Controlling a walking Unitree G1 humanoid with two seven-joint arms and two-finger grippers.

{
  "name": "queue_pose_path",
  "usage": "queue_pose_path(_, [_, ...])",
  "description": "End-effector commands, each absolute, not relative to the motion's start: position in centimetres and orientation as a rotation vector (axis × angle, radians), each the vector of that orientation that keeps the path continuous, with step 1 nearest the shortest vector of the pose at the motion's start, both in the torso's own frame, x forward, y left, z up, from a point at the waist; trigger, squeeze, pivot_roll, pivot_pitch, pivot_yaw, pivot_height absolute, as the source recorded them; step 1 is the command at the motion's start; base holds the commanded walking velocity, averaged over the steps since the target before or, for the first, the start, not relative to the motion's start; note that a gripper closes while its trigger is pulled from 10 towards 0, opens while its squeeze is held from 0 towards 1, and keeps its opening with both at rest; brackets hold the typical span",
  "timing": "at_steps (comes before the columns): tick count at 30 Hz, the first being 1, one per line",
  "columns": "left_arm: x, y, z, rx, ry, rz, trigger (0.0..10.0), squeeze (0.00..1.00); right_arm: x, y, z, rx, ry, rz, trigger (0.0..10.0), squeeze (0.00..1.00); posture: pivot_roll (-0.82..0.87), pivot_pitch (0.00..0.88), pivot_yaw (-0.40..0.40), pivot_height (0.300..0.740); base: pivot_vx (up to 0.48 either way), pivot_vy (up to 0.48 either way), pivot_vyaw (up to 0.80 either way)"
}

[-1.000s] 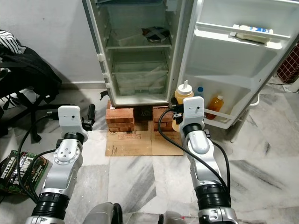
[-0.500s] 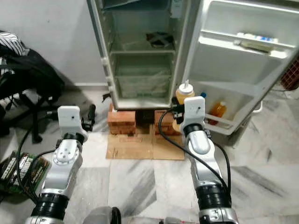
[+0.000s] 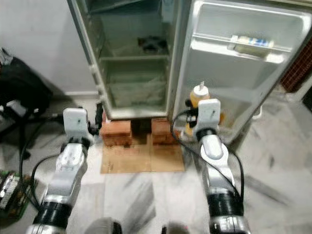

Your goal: Restocking fridge

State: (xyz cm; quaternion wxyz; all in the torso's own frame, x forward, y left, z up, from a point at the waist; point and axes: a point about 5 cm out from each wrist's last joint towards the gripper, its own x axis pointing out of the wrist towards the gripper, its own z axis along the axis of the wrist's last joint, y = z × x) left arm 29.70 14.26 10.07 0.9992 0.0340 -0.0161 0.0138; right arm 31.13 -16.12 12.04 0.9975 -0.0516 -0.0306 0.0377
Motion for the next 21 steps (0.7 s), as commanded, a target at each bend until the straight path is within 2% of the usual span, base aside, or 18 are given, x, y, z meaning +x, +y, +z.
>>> queue_pose_path(1, [29.62,14.63,9.93,0.077,-0.020,0.043,10.0,0.00,31.30,-16.07,12.61,-0.098,-0.081,0.075,10.0,0.00,-0.02,0.066,0.013,0.740,0.000,0.000,0.00])
queue_pose_path(21, [29.62,14.42,10.03,0.068,-0.032,0.021,10.0,0.00,31.62,-15.76,12.63,-0.120,-0.099,0.055,10.0,0.00,-0.02,0.066,0.013,0.740,0.000,0.000,0.00])
